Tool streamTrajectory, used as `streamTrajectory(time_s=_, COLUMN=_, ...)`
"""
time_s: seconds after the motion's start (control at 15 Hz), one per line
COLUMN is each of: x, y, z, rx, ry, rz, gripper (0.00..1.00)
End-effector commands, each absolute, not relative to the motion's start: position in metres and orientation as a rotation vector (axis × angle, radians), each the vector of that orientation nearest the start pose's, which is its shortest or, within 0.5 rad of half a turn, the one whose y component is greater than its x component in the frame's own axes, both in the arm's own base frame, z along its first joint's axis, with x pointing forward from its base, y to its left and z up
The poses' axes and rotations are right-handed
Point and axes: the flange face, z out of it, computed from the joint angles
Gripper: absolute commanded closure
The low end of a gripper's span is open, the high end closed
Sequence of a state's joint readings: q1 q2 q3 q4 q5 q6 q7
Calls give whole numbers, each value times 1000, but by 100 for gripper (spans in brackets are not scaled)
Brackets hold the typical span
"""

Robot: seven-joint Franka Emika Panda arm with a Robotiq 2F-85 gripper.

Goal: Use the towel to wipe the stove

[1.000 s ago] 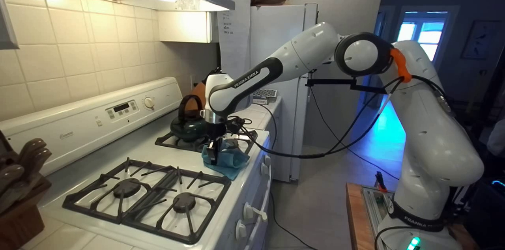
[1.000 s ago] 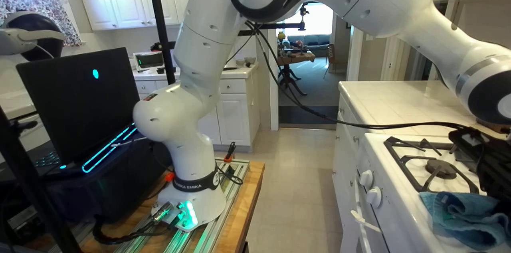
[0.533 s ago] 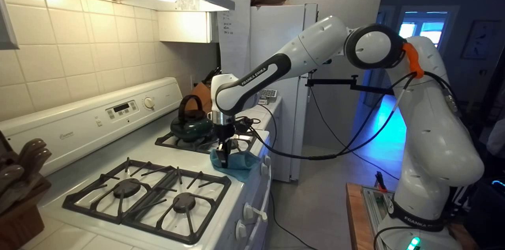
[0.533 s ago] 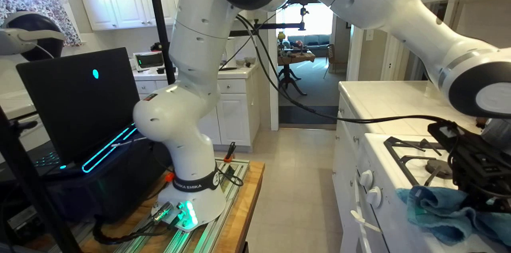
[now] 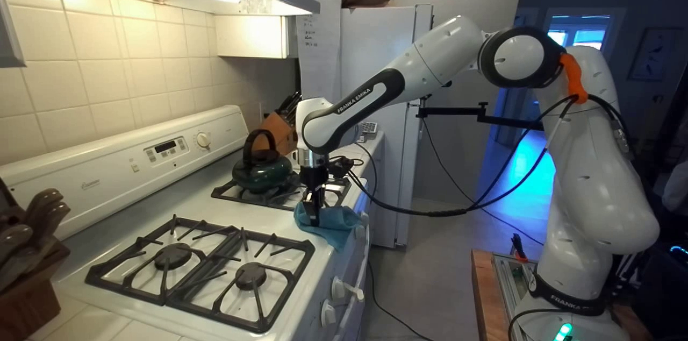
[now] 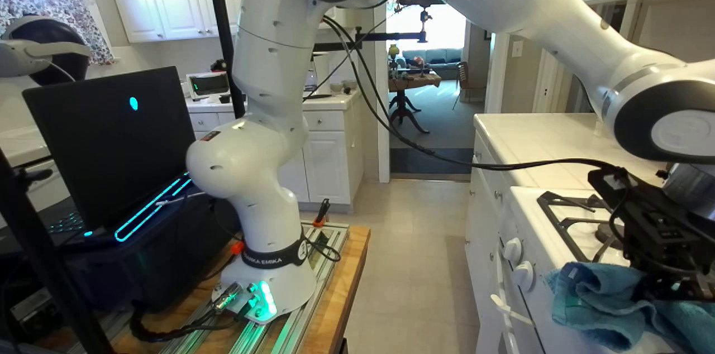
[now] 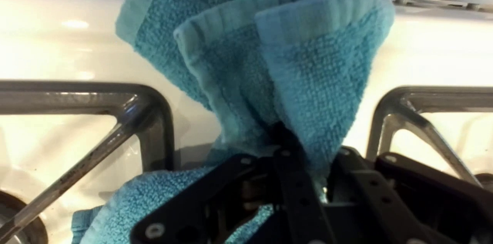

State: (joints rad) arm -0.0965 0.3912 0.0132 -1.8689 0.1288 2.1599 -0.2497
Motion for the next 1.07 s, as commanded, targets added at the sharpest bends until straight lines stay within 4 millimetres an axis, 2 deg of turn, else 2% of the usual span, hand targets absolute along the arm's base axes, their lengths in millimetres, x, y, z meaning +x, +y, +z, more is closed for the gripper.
streamTrajectory(time_s=0.0, x=610, y=-50, z=311, rx=-3024, ry=-77, rz=103, gripper=52)
streamTrajectory(time_s=0.27, x=607, y=-52, z=324, rx=-3020, ry=-40, rz=78, gripper=26)
streamTrajectory(time_s=0.47, x=602, y=-48, z=342, rx=-3024, ry=-38, rz=37, gripper=4)
streamTrajectory(time_s=0.6, x=595, y=-43, z=357, rx=-3034, ry=-50, rz=22, gripper=0)
streamTrajectory(time_s=1.0, x=565, y=-32, z=398, rx=-3089, ry=-88, rz=11, gripper=0)
